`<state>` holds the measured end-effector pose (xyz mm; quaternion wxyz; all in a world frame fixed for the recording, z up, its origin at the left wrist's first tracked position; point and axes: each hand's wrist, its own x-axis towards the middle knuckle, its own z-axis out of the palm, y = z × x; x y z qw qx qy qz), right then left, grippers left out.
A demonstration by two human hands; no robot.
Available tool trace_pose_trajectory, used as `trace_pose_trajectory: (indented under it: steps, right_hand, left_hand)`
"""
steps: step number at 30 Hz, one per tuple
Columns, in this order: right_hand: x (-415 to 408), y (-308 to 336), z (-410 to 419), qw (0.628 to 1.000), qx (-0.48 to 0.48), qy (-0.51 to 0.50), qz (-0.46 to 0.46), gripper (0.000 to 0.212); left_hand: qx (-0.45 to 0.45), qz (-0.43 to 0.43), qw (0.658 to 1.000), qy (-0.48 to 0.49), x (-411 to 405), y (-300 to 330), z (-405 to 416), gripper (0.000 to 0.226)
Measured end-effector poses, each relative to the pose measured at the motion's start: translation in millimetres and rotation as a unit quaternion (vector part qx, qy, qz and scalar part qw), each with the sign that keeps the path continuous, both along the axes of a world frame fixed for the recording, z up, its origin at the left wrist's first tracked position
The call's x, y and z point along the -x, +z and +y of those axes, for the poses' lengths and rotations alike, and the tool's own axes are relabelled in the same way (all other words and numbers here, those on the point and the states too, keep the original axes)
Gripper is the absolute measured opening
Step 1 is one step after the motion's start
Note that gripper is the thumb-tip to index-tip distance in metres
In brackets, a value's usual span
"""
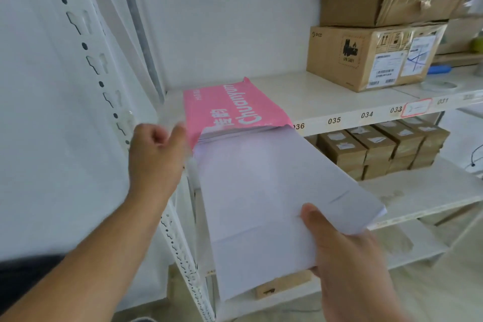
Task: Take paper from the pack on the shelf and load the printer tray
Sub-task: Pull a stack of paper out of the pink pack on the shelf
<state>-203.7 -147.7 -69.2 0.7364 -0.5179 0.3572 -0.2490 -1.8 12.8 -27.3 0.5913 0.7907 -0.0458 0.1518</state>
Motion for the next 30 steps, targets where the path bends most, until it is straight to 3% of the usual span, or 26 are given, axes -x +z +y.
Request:
trace_pose_trajectory:
  steps: [1,2,3,4,5,9,13,18,24,28,30]
  right_hand:
    - [2,-2,1,1.000,-0.005,-0.001,0.000,0.010]
    - [2,-6,3,1.000,-0.006,-0.003,0.002,0.009]
    - [3,-9,5,1.000,-0.003,0.000,0.005,0.007]
    - [4,-12,8,1.000,0.001,0.004,0.006,0.005]
    - [5,-15,8,1.000,0.003,0.009,0.002,0.005]
    - [10,-17,6,0.998,-0.029,0.040,-0.039,0.014]
    - [31,-7,-14,0.986,-0.087,0.131,-0.057,0.023]
    - [65,20,-88,0.943,-0.182,0.265,-0.082,0.070]
    - [88,28,-118,0.930,-0.052,0.363,-0.009,0.052]
    - [118,14,-115,0.913,-0.037,0.404,0.041,0.036]
    - [127,6,-115,0.900,-0.047,0.432,0.035,0.038]
  left_hand:
    - [0.099,0.128,0.986,-0.037,24,-9,6,0.032]
    - [0.151,0.252,0.949,-0.115,42,-19,6,0.037]
    - [0.164,0.334,0.907,-0.196,56,-27,3,0.041]
    - [0.164,0.362,0.883,-0.250,63,-34,-2,0.040]
    - [0.169,0.365,0.877,-0.262,65,-37,-6,0.035]
    - [0.172,0.337,0.905,-0.193,64,-39,-17,0.024]
    - [0.139,0.327,0.919,-0.172,79,-33,-17,0.012]
    - [0.128,0.316,0.926,-0.160,114,-17,-13,0.034]
    - [0.103,0.285,0.937,-0.174,178,-12,-20,0.026]
    - [0.090,0.232,0.951,-0.182,224,-22,-18,0.028]
    - [0.103,0.193,0.962,-0.164,236,-24,-18,0.024]
